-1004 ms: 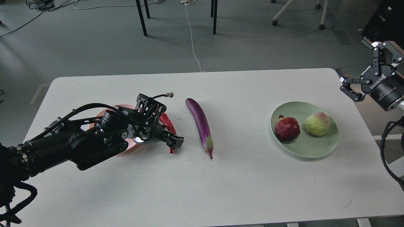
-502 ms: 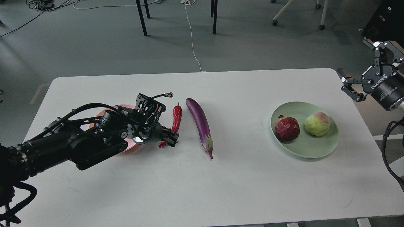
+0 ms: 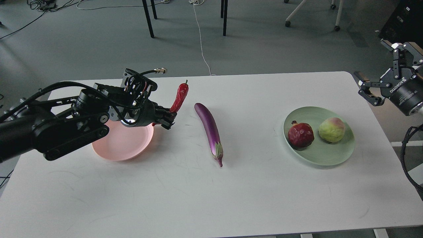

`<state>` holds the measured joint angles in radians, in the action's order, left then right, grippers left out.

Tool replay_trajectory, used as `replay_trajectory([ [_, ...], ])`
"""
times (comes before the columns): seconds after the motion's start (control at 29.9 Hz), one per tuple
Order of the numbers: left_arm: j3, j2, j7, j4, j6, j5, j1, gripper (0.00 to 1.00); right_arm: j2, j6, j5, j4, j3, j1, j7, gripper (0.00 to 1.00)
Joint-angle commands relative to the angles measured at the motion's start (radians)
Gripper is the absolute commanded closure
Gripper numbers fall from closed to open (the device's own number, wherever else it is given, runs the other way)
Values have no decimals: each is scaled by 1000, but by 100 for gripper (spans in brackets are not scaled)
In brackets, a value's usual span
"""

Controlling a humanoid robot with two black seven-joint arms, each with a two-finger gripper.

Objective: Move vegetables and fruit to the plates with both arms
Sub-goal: 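Lift the chili and lay it on the pink plate, releasing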

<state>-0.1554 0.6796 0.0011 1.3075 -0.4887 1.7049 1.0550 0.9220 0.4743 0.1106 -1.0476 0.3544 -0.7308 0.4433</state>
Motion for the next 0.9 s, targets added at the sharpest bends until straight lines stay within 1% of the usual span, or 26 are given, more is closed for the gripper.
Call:
replay_trajectory([
  [0.0,14,150,-23,58,0,-2,-13,80,0,0,0,1,0,-4,0,2],
  [0.1,14,231,-24,58,0,-4,-88,80,0,0,0,0,0,-4,0,2],
  [0.2,14,270,-36,49,0,-2,-151,79,0,0,-3,0,-2,-2,0,2],
  [0.3,14,271,-40,39,0,-5,-191,78,0,-2,-6,0,-2,-2,0,2],
  [0.4,13,256,-33,18,44,-5,-233,76,0,-5,-6,0,-2,-2,0,2],
  [0.57,13,239,-23,16,65,-8,-247,69,1,-8,-6,-3,-2,-4,0,2],
  [0.64,13,239,-23,16,65,-8,-247,69,1,-8,-6,-3,-2,-4,0,2],
  [0.67,5,223,-23,6,97,-10,-247,42,3,-8,-6,-2,-3,-4,0,2],
  [0.74,2,219,-30,0,123,-11,-248,21,14,-8,-6,-2,-3,-1,0,2],
  [0.77,2,216,-36,0,131,-13,-248,14,15,-8,-6,-2,-3,-2,0,2],
  [0.87,-3,218,-39,0,134,-51,-238,13,17,-6,-6,-2,-3,-1,0,2],
])
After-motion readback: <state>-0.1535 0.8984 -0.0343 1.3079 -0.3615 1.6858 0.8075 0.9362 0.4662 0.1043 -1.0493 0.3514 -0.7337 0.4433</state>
